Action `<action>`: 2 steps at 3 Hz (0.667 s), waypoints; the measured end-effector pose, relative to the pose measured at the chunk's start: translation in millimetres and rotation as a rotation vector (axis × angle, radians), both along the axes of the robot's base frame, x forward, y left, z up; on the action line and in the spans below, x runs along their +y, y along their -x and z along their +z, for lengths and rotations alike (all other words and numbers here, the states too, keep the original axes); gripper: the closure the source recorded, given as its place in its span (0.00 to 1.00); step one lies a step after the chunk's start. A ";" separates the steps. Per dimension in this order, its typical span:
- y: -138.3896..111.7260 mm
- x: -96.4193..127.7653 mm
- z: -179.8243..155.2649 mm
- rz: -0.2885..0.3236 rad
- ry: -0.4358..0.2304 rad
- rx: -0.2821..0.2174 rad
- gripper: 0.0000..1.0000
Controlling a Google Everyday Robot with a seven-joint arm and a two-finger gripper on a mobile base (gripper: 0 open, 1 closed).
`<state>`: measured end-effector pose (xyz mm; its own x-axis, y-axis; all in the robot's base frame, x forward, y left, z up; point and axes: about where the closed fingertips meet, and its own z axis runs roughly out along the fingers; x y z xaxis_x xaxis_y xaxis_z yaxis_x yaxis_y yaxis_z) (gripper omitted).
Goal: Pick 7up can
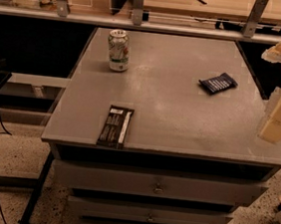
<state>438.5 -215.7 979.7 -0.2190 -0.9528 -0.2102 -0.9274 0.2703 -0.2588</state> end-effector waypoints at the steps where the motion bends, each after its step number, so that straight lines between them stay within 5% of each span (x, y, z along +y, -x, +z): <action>1: -1.6 1.2 0.7 0.002 -0.002 -0.003 0.00; 2: -33.8 25.7 0.0 0.026 -0.063 -0.013 0.00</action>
Offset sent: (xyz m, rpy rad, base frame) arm 0.0819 0.0607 -0.0038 0.1566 -0.0124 0.0618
